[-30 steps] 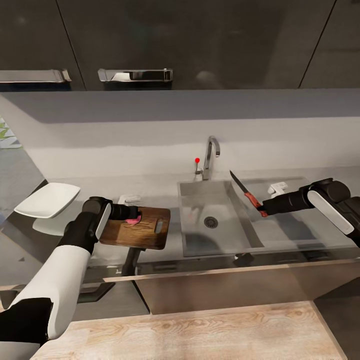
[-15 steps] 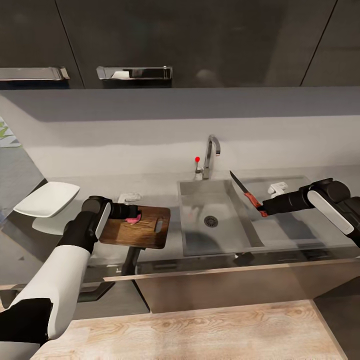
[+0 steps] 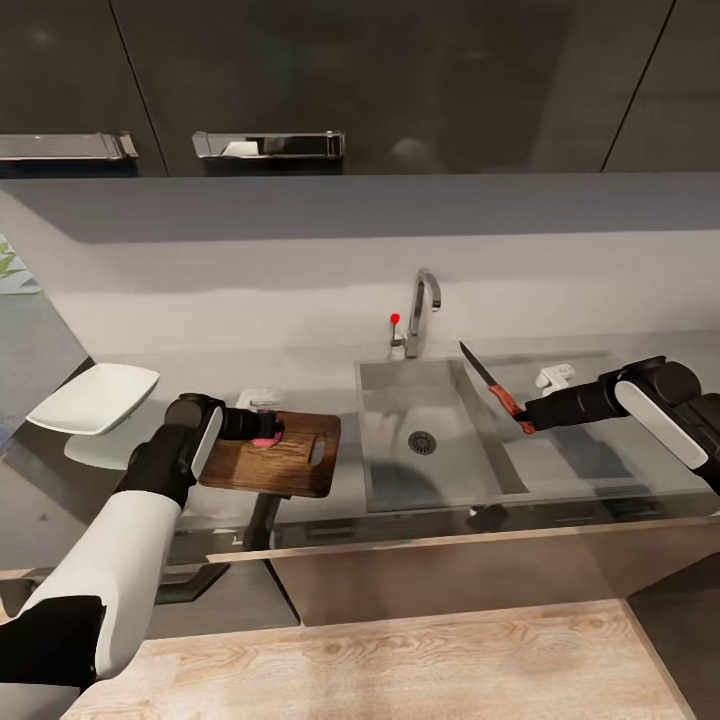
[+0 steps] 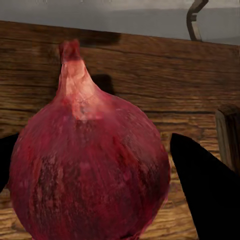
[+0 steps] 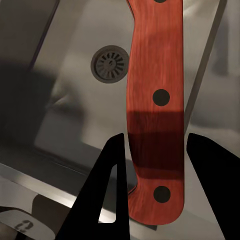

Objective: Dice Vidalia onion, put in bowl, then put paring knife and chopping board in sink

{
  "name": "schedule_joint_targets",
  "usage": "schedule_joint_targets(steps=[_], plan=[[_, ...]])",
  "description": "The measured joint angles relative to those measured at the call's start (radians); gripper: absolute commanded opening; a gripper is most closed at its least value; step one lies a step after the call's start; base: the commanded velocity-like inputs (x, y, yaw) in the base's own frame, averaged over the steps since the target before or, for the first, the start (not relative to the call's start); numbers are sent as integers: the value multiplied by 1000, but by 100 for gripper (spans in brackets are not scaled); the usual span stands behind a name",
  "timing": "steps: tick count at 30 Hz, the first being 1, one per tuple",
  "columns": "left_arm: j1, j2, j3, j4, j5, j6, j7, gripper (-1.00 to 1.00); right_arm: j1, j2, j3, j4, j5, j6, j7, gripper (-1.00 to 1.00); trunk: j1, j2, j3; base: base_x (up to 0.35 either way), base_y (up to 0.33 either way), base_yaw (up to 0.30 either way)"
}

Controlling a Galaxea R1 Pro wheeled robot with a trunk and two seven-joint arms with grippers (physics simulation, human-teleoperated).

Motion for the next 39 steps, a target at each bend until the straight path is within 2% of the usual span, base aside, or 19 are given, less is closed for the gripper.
schedule_joint_targets(steps=[23,39], plan=[[0,0,0,2,0,0,0,100,0,0,0,0,0,0,0,-100,0,0,1,0,0,0],[0,0,1,0,0,0,0,100,0,0,0,0,0,0,0,-100,0,0,25,0,0,0]])
